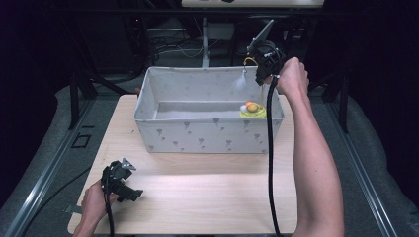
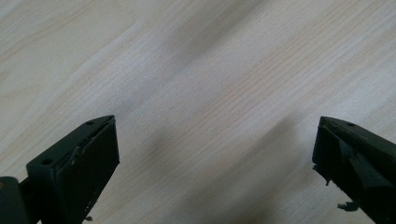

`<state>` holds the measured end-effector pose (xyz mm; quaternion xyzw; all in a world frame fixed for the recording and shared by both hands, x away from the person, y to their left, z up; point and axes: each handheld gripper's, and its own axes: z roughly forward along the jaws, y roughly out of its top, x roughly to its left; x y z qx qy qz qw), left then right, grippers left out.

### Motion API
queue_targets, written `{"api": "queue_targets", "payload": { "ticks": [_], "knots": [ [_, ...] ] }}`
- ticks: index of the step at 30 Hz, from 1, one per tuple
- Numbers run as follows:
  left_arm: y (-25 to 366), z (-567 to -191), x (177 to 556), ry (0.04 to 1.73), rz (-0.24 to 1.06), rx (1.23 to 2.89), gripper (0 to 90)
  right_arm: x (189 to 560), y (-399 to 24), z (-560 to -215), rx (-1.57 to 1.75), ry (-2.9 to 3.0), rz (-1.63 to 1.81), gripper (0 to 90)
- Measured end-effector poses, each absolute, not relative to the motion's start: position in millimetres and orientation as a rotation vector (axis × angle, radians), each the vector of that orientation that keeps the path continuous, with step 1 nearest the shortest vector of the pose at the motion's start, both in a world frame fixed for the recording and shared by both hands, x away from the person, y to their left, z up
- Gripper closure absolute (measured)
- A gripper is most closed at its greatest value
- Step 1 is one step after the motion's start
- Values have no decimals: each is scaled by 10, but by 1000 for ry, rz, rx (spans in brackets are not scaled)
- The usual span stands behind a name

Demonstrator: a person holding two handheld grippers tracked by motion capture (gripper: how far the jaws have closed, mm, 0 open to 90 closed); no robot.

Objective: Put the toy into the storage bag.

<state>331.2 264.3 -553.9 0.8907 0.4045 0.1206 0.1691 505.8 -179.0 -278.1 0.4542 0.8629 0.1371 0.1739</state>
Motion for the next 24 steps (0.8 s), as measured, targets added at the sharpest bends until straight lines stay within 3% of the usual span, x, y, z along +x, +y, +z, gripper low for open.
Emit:
{"api": "queue_targets", "payload": {
  "ticks": [24],
  "knots": [
    [2634, -5546, 3314, 1146, 338, 2539, 6, 5066, -1913, -3096, 1332, 2471, 371, 881]
  ]
}}
